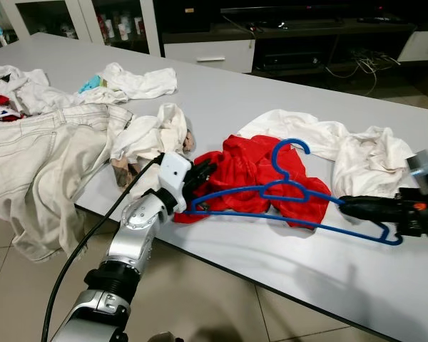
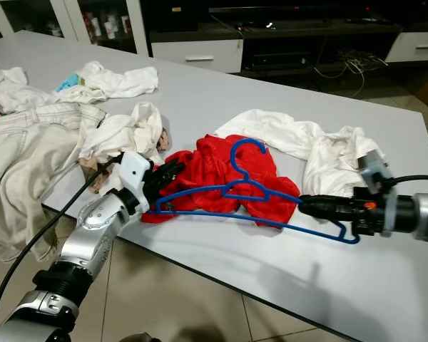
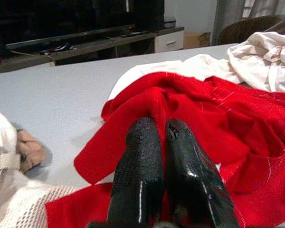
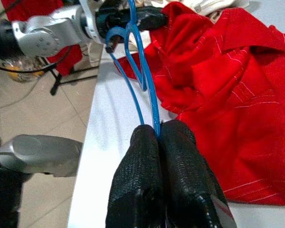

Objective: Hang hanger

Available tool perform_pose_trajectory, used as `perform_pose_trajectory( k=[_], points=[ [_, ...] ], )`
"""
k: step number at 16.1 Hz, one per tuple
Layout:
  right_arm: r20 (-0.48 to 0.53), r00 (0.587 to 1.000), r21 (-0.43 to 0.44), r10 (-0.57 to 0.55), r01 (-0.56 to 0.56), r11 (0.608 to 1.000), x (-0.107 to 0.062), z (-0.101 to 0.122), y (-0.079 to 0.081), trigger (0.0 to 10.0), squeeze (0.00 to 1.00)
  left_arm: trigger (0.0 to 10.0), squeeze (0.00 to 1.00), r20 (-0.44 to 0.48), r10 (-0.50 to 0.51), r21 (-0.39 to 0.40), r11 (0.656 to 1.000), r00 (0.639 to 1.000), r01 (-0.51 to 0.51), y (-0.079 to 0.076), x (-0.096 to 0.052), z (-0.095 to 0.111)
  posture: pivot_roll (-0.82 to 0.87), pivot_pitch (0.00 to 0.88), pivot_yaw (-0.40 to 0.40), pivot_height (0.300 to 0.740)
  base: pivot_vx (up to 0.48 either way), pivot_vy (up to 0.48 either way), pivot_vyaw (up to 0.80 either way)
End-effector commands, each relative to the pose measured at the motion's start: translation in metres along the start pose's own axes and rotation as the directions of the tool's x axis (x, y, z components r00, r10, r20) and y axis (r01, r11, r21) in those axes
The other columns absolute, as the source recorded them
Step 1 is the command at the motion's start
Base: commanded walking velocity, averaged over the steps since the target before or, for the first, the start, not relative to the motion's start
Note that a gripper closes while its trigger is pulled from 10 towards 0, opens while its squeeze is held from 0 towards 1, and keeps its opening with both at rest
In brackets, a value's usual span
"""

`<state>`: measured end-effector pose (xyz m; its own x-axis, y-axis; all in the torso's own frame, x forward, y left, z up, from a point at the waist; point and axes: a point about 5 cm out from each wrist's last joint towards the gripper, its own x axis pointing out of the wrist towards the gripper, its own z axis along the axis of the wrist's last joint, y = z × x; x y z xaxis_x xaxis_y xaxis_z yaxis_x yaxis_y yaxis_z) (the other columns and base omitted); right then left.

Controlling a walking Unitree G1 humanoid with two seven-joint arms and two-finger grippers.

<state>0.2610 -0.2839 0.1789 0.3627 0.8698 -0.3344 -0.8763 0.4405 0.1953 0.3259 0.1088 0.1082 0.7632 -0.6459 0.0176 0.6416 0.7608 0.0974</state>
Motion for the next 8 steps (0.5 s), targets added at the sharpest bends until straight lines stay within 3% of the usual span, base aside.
perform_pose_trajectory(
  k=[1,8],
  points=[
    [0.005,1.000,-0.046,-0.013,0.013,0.999,0.0100,0.0083,-0.0024,10.0,0.00,10.0,0.00,0.004,-0.015,0.000,1.000,1.000,0.015,-0.0064,0.0026,-0.0003,-0.06,0.000,0.003,0.740,0.000,0.000,0.00],
    [-0.001,0.999,-0.048,-0.036,0.036,0.998,0.0066,0.0075,-0.0050,10.0,0.00,10.0,0.00,0.003,-0.006,-0.001,1.000,1.000,0.006,-0.0071,0.0004,-0.0026,-0.06,0.000,-0.003,0.740,0.000,0.000,0.00]
  ],
)
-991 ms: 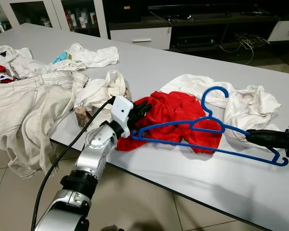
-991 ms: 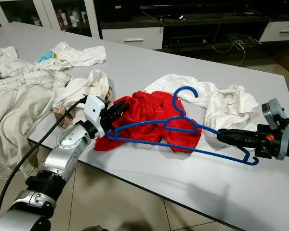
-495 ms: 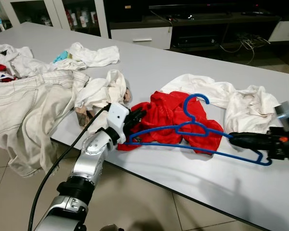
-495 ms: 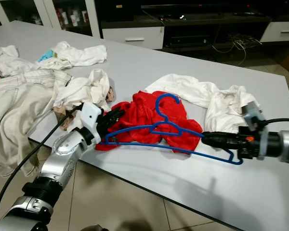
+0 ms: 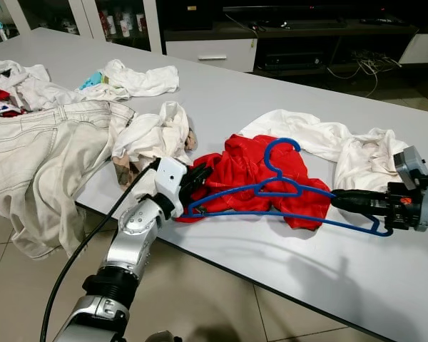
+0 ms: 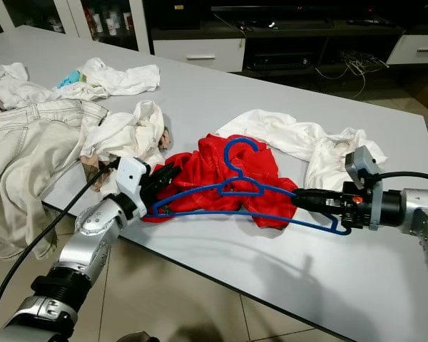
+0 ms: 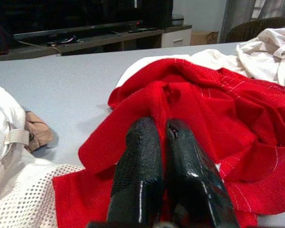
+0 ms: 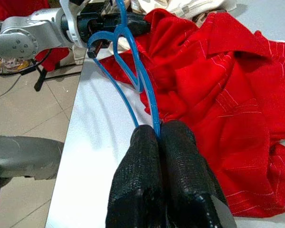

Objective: Hang hanger

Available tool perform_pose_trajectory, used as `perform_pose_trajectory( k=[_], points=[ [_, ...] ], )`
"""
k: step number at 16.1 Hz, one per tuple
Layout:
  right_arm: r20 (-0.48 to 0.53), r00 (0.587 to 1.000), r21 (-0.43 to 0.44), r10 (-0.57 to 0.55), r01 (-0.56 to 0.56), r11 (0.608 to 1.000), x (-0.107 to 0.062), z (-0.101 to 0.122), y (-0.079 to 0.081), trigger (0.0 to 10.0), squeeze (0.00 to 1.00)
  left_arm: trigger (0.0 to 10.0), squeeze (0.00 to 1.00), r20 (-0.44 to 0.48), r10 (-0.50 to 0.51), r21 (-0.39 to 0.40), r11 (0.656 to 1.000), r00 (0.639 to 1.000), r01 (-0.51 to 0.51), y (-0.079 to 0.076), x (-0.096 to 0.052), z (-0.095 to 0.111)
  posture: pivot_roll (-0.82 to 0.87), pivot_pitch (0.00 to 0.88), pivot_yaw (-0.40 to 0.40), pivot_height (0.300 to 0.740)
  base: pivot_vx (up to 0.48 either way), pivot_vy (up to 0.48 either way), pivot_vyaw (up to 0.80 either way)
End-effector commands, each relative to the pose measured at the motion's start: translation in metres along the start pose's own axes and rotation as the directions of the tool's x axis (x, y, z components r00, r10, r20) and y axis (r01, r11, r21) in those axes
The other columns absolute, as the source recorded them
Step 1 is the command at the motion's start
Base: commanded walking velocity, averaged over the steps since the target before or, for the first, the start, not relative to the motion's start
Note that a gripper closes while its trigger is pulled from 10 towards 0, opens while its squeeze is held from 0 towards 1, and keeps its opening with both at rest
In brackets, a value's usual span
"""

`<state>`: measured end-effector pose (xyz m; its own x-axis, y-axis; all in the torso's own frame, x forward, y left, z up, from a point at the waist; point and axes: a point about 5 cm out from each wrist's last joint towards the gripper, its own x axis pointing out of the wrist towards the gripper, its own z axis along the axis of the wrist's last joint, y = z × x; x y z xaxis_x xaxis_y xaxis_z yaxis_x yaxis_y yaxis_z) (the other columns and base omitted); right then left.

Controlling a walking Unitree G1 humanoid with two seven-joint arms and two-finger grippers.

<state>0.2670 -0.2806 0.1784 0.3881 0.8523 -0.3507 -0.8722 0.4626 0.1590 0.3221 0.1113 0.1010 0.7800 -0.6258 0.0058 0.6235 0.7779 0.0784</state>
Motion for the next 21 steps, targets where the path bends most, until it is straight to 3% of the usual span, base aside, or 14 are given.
perform_pose_trajectory(
  k=[1,2,4,5,8,18,21],
  points=[
    [-0.030,1.000,-0.028,0.007,-0.007,1.000,-0.007,0.002,0.001,10.0,0.00,10.0,0.00,0.014,-0.024,0.025,0.999,1.000,0.023,-0.003,0.003,0.004,-0.06,0.000,-0.002,0.740,0.000,0.000,0.00],
    [-0.030,1.000,-0.028,0.007,-0.007,1.000,-0.007,0.002,0.001,10.0,0.00,10.0,0.00,0.014,-0.024,0.025,0.999,1.000,0.023,-0.003,0.003,0.004,-0.06,0.000,-0.002,0.740,0.000,0.000,0.00],
    [-0.119,0.993,-0.052,-0.024,0.018,0.998,-0.029,-0.001,0.002,10.0,0.00,10.0,0.00,0.007,-0.012,0.037,0.999,1.000,0.012,0.003,0.000,0.004,-0.06,0.000,-0.003,0.740,0.000,0.000,0.00],
    [-0.132,0.990,-0.061,-0.044,0.036,0.997,-0.032,-0.001,0.001,10.0,0.00,10.0,0.00,0.006,-0.011,0.039,0.999,1.000,0.011,0.003,-0.001,0.004,-0.06,0.000,-0.003,0.740,0.000,0.000,0.00],
    [-0.100,0.990,-0.070,-0.101,0.094,0.993,-0.057,0.016,-0.005,10.0,0.00,10.0,0.00,0.007,-0.019,0.040,0.999,1.000,0.019,0.001,0.002,0.004,-0.07,0.000,0.001,0.740,0.000,0.000,0.00],
    [-0.129,0.985,-0.077,-0.114,0.105,0.992,-0.085,0.025,-0.002,10.0,0.00,10.0,0.00,0.007,-0.030,0.047,0.998,1.000,0.030,0.001,0.002,0.005,-0.09,0.000,0.014,0.740,0.000,0.000,0.00],
    [-0.083,0.989,-0.086,-0.126,0.119,0.989,-0.083,0.028,-0.002,10.0,0.00,10.0,0.00,0.059,-0.027,0.146,0.989,0.998,0.018,0.006,0.008,0.019,-0.08,0.000,0.016,0.740,0.000,0.000,0.00]
  ],
)
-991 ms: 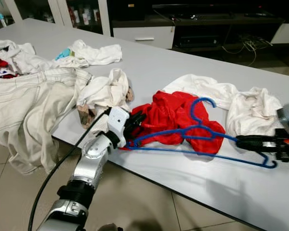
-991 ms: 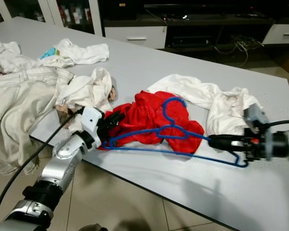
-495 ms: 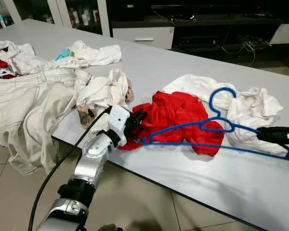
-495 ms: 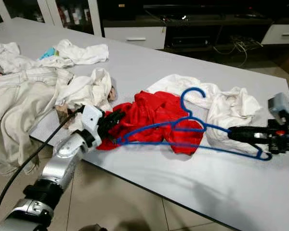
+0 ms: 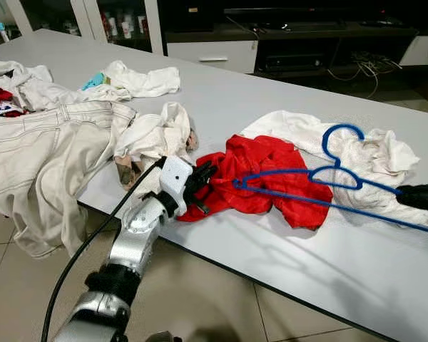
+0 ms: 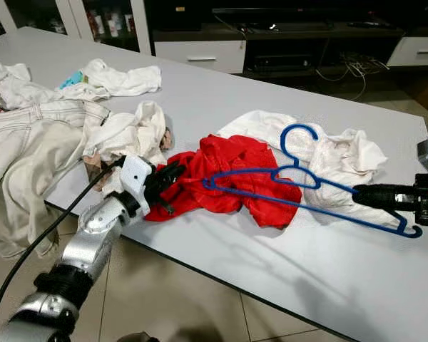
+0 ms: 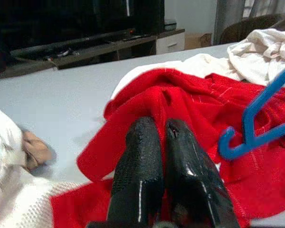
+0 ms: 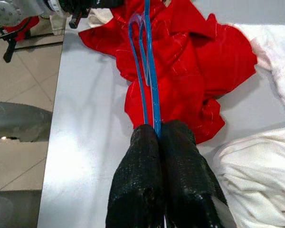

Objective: Hang hanger

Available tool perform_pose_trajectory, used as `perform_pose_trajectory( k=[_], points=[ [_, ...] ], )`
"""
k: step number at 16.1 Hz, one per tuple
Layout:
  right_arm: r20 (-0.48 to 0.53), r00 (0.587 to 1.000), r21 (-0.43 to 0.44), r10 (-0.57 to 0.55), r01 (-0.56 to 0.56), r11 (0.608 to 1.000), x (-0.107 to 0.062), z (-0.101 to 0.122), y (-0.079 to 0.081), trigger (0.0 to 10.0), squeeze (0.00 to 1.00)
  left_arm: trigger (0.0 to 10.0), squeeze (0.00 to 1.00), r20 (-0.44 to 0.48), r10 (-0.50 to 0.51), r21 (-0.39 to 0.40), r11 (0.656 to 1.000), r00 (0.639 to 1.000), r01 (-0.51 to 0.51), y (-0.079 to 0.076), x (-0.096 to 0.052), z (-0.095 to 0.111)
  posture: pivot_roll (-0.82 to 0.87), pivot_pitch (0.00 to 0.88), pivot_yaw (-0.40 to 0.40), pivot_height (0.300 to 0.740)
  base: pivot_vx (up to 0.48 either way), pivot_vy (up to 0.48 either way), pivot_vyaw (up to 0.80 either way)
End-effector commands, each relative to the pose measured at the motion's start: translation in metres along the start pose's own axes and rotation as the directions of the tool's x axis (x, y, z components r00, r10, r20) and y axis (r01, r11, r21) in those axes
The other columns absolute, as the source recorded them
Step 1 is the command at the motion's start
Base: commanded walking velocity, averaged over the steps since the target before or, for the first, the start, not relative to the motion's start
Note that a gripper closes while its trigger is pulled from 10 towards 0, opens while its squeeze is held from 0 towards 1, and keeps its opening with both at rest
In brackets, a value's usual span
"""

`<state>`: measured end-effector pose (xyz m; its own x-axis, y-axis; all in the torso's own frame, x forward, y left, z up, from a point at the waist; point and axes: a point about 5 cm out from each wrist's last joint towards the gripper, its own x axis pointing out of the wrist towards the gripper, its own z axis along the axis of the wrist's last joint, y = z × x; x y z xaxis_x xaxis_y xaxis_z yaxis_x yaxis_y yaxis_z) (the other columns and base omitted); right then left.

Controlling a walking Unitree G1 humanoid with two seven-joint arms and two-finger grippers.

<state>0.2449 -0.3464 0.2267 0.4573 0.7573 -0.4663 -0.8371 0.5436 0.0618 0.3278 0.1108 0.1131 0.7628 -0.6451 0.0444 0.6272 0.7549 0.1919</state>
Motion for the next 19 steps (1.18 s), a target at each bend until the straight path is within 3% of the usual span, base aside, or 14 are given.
perform_pose_trajectory(
  k=[1,3,7,11,14,19],
  points=[
    [0.046,0.999,-0.030,-0.008,0.009,1.000,-0.001,0.007,0.001,10.0,0.00,10.0,0.00,0.046,-0.012,0.072,0.997,0.999,0.008,0.004,0.007,0.014,-0.08,0.000,0.016,0.740,0.000,0.000,0.00],
    [0.091,0.996,-0.039,-0.018,0.022,0.999,-0.001,0.012,0.003,10.0,0.00,10.0,0.00,0.096,-0.031,0.161,0.987,0.995,0.015,0.009,0.011,0.029,-0.08,0.000,0.020,0.740,0.000,0.000,0.00],
    [0.150,0.987,-0.045,-0.062,0.069,0.997,-0.002,0.014,0.007,10.0,0.00,10.0,0.00,0.202,-0.012,0.189,0.982,0.979,-0.027,0.027,0.021,0.060,-0.09,0.000,0.024,0.740,0.000,0.000,0.00],
    [0.204,0.967,-0.065,-0.155,0.171,0.983,0.017,0.016,0.011,10.0,0.00,10.0,0.00,0.246,-0.002,0.232,0.971,0.969,-0.057,0.042,0.021,0.076,-0.10,0.000,0.029,0.740,0.000,0.000,0.00],
    [0.207,0.963,-0.078,-0.174,0.193,0.978,0.019,0.019,0.014,10.0,0.00,10.0,0.00,0.179,-0.100,0.379,0.925,0.979,0.025,0.042,0.018,0.075,-0.10,0.000,0.035,0.740,0.000,0.000,0.00],
    [0.193,0.949,-0.065,-0.251,0.267,0.961,0.012,0.016,0.011,10.0,0.00,10.0,0.00,0.155,-0.107,0.395,0.918,0.982,0.037,0.051,0.011,0.071,-0.10,0.000,0.035,0.740,0.000,0.000,0.00]
  ],
)
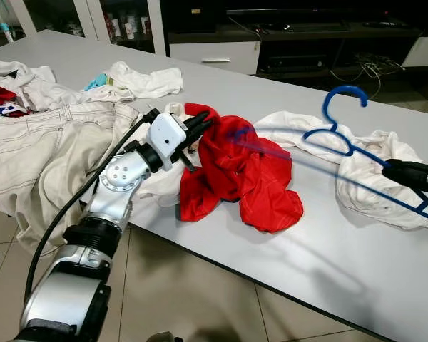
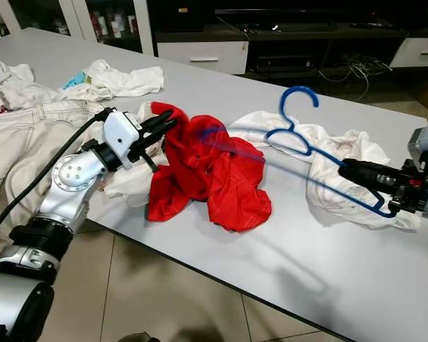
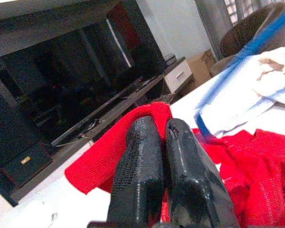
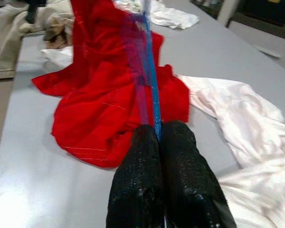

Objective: Hang hanger

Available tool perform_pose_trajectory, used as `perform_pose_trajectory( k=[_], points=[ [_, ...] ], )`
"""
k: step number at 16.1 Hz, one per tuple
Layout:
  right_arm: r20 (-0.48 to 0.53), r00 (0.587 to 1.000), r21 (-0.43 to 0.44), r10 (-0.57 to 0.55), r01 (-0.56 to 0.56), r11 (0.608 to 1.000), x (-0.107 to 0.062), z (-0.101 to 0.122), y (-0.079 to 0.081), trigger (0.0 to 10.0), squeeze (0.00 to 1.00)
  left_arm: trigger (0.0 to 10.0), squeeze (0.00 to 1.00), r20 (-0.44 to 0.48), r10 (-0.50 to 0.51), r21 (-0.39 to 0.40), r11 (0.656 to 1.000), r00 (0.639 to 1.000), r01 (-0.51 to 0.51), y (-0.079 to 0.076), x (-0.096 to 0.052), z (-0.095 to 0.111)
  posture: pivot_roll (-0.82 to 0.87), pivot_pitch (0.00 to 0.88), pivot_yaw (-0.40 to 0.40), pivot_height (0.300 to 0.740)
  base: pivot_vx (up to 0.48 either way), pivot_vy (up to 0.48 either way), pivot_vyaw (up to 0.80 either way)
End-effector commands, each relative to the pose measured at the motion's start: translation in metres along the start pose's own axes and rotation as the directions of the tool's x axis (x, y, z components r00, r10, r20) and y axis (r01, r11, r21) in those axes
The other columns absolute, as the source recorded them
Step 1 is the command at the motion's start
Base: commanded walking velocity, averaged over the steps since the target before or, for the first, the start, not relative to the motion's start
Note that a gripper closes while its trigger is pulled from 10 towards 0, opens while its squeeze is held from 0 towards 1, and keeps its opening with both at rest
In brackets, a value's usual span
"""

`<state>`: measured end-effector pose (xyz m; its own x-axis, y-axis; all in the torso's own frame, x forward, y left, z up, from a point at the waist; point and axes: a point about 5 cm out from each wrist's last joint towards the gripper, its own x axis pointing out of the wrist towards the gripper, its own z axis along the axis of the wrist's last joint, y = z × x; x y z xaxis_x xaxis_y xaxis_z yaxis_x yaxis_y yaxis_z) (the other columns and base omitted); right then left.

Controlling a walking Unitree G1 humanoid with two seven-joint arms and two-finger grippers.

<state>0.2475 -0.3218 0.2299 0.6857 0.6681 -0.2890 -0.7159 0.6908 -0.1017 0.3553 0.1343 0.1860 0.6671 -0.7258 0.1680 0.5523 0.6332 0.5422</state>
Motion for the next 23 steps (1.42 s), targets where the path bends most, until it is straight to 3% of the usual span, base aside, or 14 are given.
perform_pose_trajectory(
  k=[1,4,11,19,21,23],
  points=[
    [-0.004,0.999,-0.019,-0.033,0.033,0.999,-0.007,0.005,-0.003,10.0,0.00,10.0,0.00,0.002,-0.027,0.041,0.999,1.000,0.027,0.003,0.002,0.003,-0.10,0.000,0.035,0.740,0.000,0.000,0.00],
    [-0.004,1.000,-0.029,-0.025,0.025,0.999,-0.007,0.007,-0.004,10.0,0.00,10.0,0.00,-0.006,-0.032,0.048,0.998,0.999,0.032,0.002,0.000,0.001,-0.10,0.000,0.034,0.740,0.000,0.000,0.00],
    [-0.004,0.989,-0.063,0.145,-0.145,0.987,0.033,0.012,0.012,10.0,0.00,10.0,0.00,0.048,-0.079,0.059,0.995,0.996,0.076,-0.010,0.016,0.010,-0.10,0.000,0.036,0.740,0.000,0.000,0.00],
    [-0.022,0.985,-0.051,0.174,-0.174,0.983,0.073,0.003,0.019,10.0,0.00,10.0,0.00,0.154,-0.214,0.075,0.976,0.965,0.204,-0.043,0.038,0.027,-0.10,0.000,0.040,0.740,0.000,0.000,0.00],
    [-0.036,0.987,-0.043,0.155,-0.157,0.987,0.079,-0.002,0.019,10.0,0.00,10.0,0.00,0.178,-0.233,0.075,0.972,0.956,0.223,-0.050,0.042,0.031,-0.10,0.000,0.039,0.740,0.000,0.000,0.00],
    [-0.042,0.988,-0.045,0.146,-0.148,0.988,0.074,-0.003,0.015,10.0,0.00,10.0,0.00,0.171,-0.233,0.081,0.972,0.957,0.222,-0.051,0.043,0.030,-0.10,0.000,0.034,0.740,0.000,0.000,0.00]
  ],
)
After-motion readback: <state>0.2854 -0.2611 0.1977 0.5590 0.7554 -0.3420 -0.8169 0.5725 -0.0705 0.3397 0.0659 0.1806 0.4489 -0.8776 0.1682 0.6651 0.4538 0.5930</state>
